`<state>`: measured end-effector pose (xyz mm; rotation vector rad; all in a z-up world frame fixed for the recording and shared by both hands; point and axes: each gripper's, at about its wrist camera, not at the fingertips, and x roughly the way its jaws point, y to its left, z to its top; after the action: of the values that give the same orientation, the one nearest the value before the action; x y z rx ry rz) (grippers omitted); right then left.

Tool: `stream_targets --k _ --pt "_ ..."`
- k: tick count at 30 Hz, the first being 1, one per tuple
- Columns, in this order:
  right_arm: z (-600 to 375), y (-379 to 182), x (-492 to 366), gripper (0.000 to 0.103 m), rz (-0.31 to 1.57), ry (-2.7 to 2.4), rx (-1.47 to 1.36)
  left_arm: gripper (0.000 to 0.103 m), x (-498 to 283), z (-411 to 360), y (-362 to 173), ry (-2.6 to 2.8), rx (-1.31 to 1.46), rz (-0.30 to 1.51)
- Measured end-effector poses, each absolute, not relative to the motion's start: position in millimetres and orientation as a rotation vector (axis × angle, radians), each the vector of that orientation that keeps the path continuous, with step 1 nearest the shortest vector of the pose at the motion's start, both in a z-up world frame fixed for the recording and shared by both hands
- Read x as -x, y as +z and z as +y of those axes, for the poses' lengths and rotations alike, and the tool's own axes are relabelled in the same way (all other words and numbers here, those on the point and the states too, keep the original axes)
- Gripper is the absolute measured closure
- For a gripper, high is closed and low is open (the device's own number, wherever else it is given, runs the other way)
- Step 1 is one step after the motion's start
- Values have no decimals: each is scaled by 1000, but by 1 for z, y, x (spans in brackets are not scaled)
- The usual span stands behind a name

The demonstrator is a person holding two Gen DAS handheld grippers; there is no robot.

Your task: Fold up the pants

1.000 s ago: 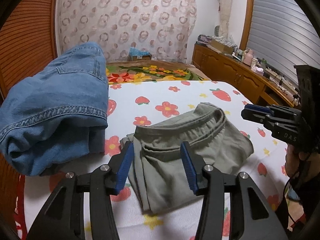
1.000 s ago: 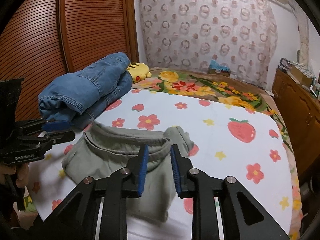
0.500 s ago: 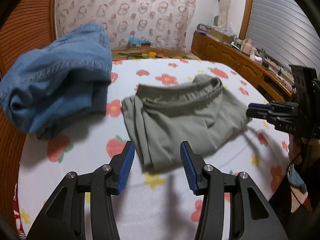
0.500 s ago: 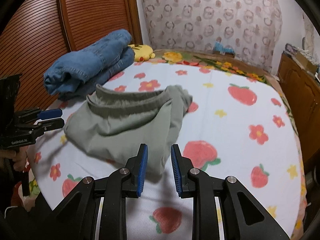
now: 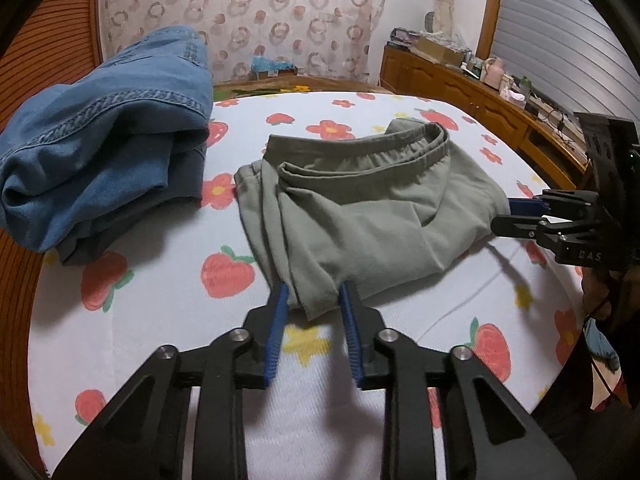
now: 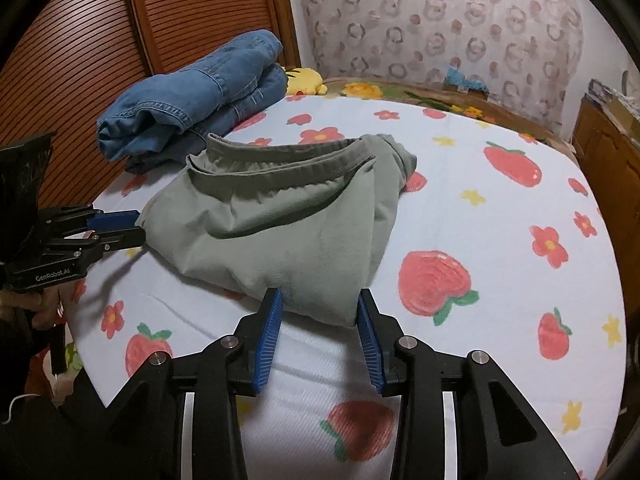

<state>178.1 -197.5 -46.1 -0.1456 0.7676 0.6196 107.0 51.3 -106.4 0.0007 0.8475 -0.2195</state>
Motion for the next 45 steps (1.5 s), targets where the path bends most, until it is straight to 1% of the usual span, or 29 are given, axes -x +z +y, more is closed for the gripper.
stream_targets --k 2,3,4,7,8,15,22,28,32,35,36,37,39,40,41,42,43,45 --pt "-198 -47 -178 64 769 628 144 88 -108 50 -106 -230 -6 849" --pt "-197 -46 -178 66 767 629 144 91 -108 50 -106 -234 -8 846" --pt "-198 -46 -178 77 764 631 145 93 -108 50 -105 -234 -12 841" --pt "-202 -43 -176 90 752 643 135 96 -106 52 -100 -224 -11 813" --pt "-204 -42 -174 92 747 645 132 96 -105 53 -98 -216 -13 808" --pt "-220 -34 -139 94 713 656 125 96 -80 55 -82 -223 -6 760" --pt "-234 -38 -104 95 721 658 116 96 -60 50 -98 -254 -2 805" --pt "-236 -37 -98 95 719 639 109 96 -56 47 -100 -264 9 820" --pt "-235 -28 -97 95 694 621 120 91 -55 43 -93 -266 -9 808" --pt "-238 -23 -93 94 675 621 124 78 -55 45 -86 -273 -4 788" --pt "-239 -22 -92 94 667 612 127 72 -55 46 -84 -274 -3 780" --pt "-239 -20 -91 89 657 600 131 66 -56 46 -82 -276 -2 776" --pt "-241 -17 -91 87 639 579 131 58 -57 46 -79 -279 -2 770" --pt "-242 -17 -92 83 633 574 127 57 -60 46 -78 -280 -3 767" --pt "-242 -17 -93 76 631 569 123 57 -62 46 -78 -279 -3 765" --pt "-241 -17 -95 73 630 562 122 57 -65 45 -77 -278 -2 760" --pt "-241 -18 -98 70 628 560 116 57 -68 44 -76 -276 -2 755" --pt "-237 -22 -105 68 631 566 108 57 -77 41 -76 -281 -9 753"
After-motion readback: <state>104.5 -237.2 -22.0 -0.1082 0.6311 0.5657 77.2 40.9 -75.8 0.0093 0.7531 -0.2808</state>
